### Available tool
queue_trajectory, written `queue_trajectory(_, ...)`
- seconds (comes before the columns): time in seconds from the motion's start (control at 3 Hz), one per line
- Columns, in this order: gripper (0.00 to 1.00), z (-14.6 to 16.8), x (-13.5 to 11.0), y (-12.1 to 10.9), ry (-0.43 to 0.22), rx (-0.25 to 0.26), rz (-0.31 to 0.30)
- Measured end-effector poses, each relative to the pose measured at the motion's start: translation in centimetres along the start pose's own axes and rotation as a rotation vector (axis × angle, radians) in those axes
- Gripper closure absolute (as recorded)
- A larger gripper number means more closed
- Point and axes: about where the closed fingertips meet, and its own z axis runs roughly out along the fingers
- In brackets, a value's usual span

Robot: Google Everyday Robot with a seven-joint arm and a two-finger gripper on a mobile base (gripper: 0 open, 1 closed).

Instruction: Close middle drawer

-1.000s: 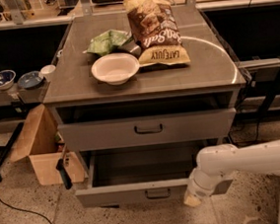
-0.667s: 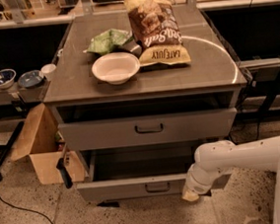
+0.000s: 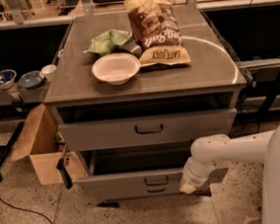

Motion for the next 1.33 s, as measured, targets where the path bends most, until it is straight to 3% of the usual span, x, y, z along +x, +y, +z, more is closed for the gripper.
queue_trajectory(0.67, 1.00, -0.1, -2.2, -3.4, 0.000, 0.031, -0.029)
queue_trajectory(1.0, 0.82, -0.1, -2.1, -3.3, 0.000, 0.031, -0.029)
queue_trajectory(1.33, 0.50, -0.1, -2.1, -3.3, 0.000, 0.031, -0.029)
